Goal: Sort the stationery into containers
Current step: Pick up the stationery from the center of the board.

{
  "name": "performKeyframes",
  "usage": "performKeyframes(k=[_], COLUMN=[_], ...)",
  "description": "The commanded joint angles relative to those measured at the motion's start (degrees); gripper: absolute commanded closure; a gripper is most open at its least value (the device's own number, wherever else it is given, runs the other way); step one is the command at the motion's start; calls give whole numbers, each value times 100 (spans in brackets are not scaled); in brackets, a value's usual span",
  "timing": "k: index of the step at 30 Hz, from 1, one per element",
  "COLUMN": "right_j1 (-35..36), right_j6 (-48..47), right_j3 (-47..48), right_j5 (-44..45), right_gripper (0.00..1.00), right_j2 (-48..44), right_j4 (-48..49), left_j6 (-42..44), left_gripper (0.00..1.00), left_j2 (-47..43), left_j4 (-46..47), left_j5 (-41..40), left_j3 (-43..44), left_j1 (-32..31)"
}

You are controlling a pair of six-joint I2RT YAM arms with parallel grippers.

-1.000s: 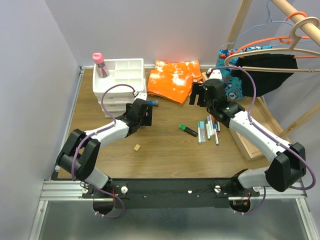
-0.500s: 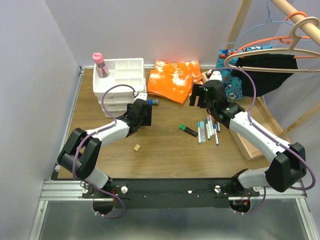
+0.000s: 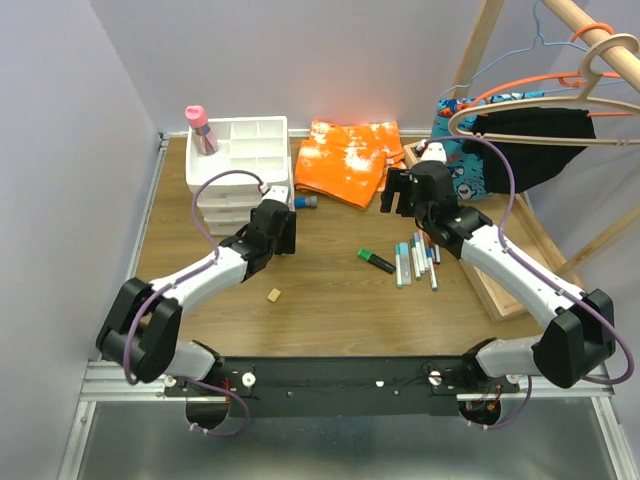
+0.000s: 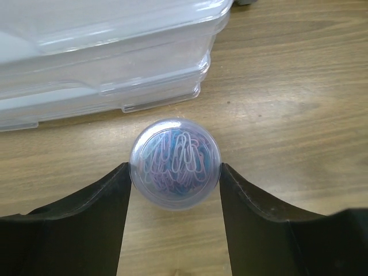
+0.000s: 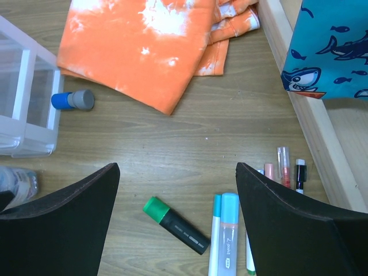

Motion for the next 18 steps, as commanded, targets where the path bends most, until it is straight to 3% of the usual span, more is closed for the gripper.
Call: performKeyframes(k=[1,9,18], right_j1=[-51,-51,-51], right_j6=[-41,-225,-340], right_j3=[25,385,623], right_j5=[29,-68,-209], right_gripper=[11,12,13], right_j2=[-158,237,571], right_j4=[-74,-242,-13], left_j6=[241,928,2016], left_gripper=[47,47,47], left_j2=[-1007,-2319,-3137], left_j4=[-629,-1903,-2756], left_j5=[386,1143,1636], left_j3=[66,374,1498], left_j1=[-22,65,303])
